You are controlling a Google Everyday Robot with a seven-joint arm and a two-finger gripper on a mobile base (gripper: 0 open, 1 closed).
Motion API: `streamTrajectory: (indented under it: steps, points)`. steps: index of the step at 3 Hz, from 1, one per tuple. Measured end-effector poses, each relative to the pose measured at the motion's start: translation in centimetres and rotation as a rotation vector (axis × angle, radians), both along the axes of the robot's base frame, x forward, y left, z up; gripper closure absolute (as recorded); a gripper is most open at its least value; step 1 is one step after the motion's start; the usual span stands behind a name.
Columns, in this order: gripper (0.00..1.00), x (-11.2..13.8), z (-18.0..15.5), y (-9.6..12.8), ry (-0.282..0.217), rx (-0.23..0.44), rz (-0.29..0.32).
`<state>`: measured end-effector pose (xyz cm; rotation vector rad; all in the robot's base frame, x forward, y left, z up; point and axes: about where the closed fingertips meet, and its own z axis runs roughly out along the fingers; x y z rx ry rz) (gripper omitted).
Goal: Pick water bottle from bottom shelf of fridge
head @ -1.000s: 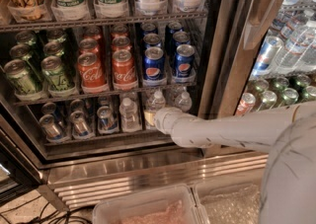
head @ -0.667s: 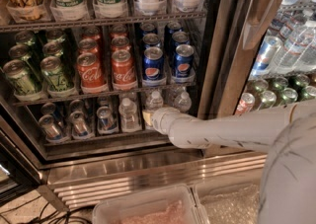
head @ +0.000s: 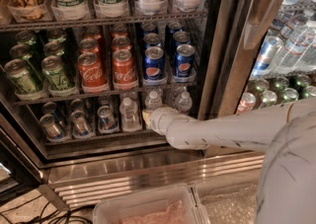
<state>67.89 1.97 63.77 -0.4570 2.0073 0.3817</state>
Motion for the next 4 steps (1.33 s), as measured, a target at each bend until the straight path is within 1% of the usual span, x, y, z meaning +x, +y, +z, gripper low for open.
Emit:
streamTrajectory:
  steps: [3,4]
  points:
    - [1.00,-0.42,0.21,-0.06,-0.004,0.002,-0.006]
    - [1.00,-0.65,0.51,0.49,-0.014,0.003,-0.001]
